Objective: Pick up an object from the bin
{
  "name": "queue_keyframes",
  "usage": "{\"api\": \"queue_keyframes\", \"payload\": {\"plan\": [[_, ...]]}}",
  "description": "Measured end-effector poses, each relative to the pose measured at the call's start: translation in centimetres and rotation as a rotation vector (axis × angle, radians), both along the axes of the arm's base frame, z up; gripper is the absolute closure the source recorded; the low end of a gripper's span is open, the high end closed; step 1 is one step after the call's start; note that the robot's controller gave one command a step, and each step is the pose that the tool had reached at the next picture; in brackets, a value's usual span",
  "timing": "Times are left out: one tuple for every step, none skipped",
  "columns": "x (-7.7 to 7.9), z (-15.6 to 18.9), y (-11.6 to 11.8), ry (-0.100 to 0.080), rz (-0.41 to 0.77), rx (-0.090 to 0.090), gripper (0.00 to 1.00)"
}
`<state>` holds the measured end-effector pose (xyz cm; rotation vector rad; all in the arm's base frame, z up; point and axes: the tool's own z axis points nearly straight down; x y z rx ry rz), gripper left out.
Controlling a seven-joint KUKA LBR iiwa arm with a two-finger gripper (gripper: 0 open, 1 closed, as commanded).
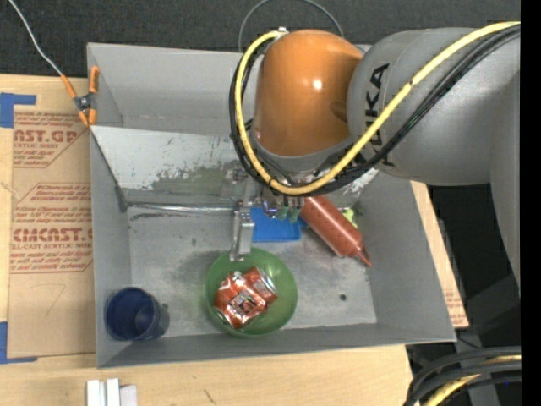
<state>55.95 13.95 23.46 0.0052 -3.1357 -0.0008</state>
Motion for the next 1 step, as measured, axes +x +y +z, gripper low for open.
{"api": "queue_keyframes", "payload": {"plan": [[0.14, 0.5, -0.11, -0.008, -0.003, 0.001, 0.0]]}}
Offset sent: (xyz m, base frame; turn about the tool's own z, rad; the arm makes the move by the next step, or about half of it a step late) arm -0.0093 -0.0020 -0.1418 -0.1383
